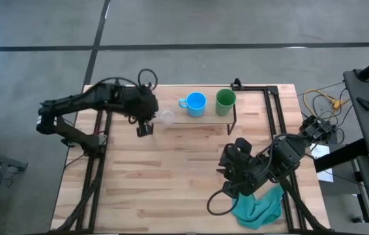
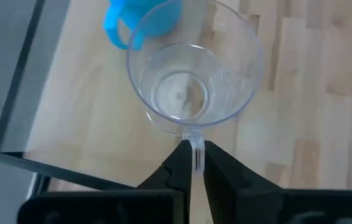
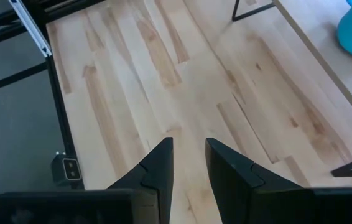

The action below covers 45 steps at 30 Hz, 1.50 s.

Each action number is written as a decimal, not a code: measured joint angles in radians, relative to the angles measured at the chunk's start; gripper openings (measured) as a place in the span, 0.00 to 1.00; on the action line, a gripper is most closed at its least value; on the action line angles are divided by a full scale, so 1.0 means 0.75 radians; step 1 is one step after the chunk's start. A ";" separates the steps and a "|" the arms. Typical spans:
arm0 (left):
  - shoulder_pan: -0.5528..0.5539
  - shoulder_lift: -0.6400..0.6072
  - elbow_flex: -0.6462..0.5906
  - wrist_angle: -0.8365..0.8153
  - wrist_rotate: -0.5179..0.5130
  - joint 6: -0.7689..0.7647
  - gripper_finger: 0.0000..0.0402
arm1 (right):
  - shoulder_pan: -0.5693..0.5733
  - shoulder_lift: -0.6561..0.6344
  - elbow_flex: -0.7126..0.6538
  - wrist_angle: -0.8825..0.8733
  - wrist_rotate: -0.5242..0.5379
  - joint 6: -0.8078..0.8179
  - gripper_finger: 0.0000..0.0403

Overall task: Stack small to large cups/mugs on shelf
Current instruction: Put the transparent mug on the shelf

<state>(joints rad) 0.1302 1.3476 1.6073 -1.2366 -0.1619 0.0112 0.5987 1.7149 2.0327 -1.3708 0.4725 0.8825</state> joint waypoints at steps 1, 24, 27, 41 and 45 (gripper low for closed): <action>0.029 -0.001 0.000 -0.001 0.023 0.033 0.03 | 0.000 0.000 0.000 0.001 0.000 0.000 0.22; 0.439 0.021 -0.182 0.171 0.459 0.418 0.01 | -0.002 -0.001 0.000 -0.021 -0.002 -0.030 0.22; 0.454 0.026 -0.223 0.224 0.460 0.421 0.01 | -0.007 -0.001 0.000 -0.023 -0.001 -0.031 0.22; 0.561 0.023 -0.259 0.276 0.459 0.483 0.01 | -0.069 -0.003 0.000 -0.049 -0.001 -0.036 0.22; 0.582 0.023 -0.259 0.265 0.460 0.484 0.02 | -0.083 -0.007 0.000 -0.051 -0.001 -0.037 0.22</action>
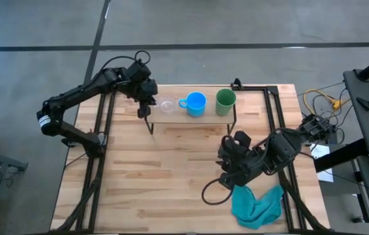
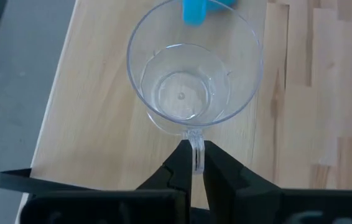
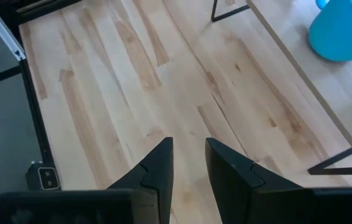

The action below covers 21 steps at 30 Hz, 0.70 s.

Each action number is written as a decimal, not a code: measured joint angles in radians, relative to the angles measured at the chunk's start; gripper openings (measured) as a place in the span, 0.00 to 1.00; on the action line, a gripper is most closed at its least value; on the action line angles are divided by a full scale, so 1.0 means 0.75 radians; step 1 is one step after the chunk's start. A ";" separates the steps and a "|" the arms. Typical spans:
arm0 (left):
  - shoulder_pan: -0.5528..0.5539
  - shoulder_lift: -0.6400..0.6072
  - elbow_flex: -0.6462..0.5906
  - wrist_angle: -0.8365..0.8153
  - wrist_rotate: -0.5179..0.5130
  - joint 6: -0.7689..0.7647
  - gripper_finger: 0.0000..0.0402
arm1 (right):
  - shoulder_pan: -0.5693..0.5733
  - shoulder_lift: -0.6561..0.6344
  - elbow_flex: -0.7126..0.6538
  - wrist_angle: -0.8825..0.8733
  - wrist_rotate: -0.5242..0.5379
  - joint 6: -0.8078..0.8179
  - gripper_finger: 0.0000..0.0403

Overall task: Stack small to large cups/mugs on shelf
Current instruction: Put the transparent mug on the shelf

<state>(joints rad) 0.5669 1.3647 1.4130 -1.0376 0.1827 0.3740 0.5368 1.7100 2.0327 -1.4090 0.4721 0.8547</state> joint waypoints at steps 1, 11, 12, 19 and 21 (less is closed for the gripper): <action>0.004 0.001 -0.002 -0.001 0.000 0.000 0.02 | -0.002 -0.001 0.000 0.000 0.000 0.000 0.22; 0.005 0.001 -0.033 0.000 0.027 -0.002 0.03 | -0.037 -0.003 0.000 0.000 0.001 -0.004 0.22; 0.005 0.001 -0.033 -0.001 0.028 -0.002 0.04 | -0.039 -0.003 0.000 0.000 0.001 -0.005 0.22; 0.005 0.001 -0.035 -0.002 0.027 -0.002 0.11 | -0.045 -0.003 0.000 0.000 0.000 -0.005 0.22; 0.005 0.002 -0.036 -0.001 0.026 -0.002 0.13 | -0.045 -0.003 0.000 0.000 0.000 -0.004 0.22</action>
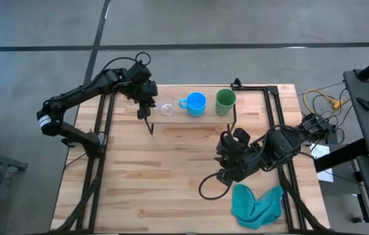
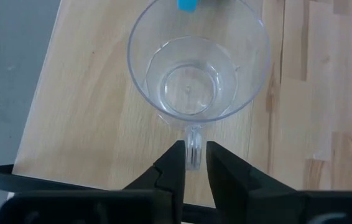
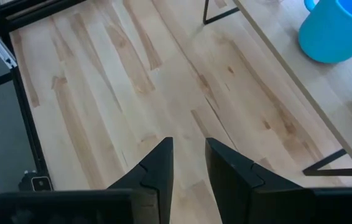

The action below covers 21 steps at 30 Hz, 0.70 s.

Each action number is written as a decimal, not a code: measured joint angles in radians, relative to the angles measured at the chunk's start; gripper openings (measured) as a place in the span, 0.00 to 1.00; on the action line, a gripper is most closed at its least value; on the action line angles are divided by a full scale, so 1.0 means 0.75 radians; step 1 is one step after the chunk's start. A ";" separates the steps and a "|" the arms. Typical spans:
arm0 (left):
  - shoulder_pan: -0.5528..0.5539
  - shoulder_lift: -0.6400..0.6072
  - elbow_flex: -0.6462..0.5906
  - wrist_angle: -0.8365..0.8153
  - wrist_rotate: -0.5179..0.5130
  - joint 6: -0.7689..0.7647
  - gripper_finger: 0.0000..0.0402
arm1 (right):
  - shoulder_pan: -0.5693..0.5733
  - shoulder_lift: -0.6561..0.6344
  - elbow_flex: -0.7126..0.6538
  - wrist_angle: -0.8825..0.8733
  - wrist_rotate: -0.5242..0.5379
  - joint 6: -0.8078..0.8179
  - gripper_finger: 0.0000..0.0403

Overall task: Stack small to large cups/mugs on shelf
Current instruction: Put the transparent mug on the shelf, then return to Home Position

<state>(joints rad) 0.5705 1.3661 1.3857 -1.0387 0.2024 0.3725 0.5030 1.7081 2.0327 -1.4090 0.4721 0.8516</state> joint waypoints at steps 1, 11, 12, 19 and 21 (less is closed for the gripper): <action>0.000 0.000 0.000 0.001 0.000 0.000 0.13 | 0.000 0.000 0.000 0.000 0.000 0.000 0.22; -0.001 -0.020 0.032 -0.006 -0.002 -0.036 0.15 | 0.000 0.000 0.000 0.000 0.000 -0.028 0.22; -0.001 -0.025 0.042 -0.004 -0.002 -0.036 0.15 | 0.000 0.000 0.000 0.001 0.000 -0.043 0.22; -0.002 -0.088 0.142 -0.042 -0.002 -0.188 0.15 | 0.000 -0.003 0.000 0.000 0.000 -0.088 0.22; -0.002 -0.124 0.171 -0.056 -0.002 -0.294 0.15 | 0.000 -0.007 0.000 0.000 0.000 -0.091 0.22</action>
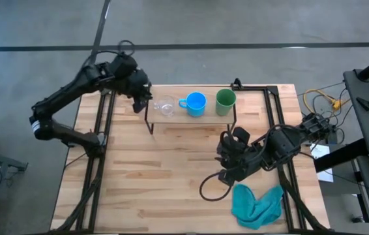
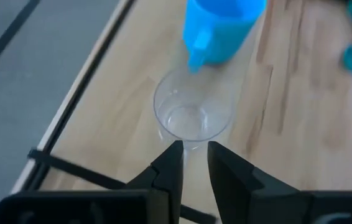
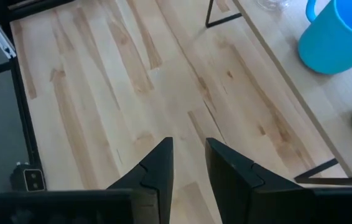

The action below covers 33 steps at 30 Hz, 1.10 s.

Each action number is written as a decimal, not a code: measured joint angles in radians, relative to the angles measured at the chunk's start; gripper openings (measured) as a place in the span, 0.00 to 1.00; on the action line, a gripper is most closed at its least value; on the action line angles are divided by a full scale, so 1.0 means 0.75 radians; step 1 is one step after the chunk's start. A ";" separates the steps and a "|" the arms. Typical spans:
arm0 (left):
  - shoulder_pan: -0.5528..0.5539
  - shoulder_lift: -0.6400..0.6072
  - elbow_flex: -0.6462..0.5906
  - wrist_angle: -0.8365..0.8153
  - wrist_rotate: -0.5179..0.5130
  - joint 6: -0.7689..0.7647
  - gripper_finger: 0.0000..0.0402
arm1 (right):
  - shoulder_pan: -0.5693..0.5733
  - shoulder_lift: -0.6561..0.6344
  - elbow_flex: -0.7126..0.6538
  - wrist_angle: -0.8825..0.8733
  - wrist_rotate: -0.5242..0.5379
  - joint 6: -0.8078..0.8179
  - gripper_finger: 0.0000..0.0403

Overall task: Stack small to large cups/mugs on shelf
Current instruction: Return to Home Position

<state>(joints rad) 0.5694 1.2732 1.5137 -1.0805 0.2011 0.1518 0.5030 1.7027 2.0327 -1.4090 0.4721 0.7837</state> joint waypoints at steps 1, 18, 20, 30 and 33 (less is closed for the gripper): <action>0.000 -0.019 0.011 -0.003 0.000 -0.051 0.15 | 0.000 -0.001 0.000 0.000 0.000 0.000 0.22; 0.000 -0.348 0.024 -0.037 0.002 -0.401 0.15 | 0.025 -0.131 0.000 0.059 0.287 -0.104 0.22; 0.000 -0.387 0.024 -0.037 0.004 -0.416 0.15 | 0.061 -0.192 0.000 0.093 0.352 -0.110 0.22; -0.001 -0.550 0.020 -0.037 -0.029 -0.440 0.15 | 0.338 -0.508 -0.206 0.110 0.691 -0.010 0.22; -0.001 -0.616 -0.004 -0.036 -0.042 -0.440 0.15 | 0.380 -0.603 -0.352 0.112 0.721 0.075 0.22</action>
<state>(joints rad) 0.5686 0.8112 1.5109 -1.1075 0.1697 -0.1782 0.7880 1.2507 1.7689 -1.3247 1.0129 0.8402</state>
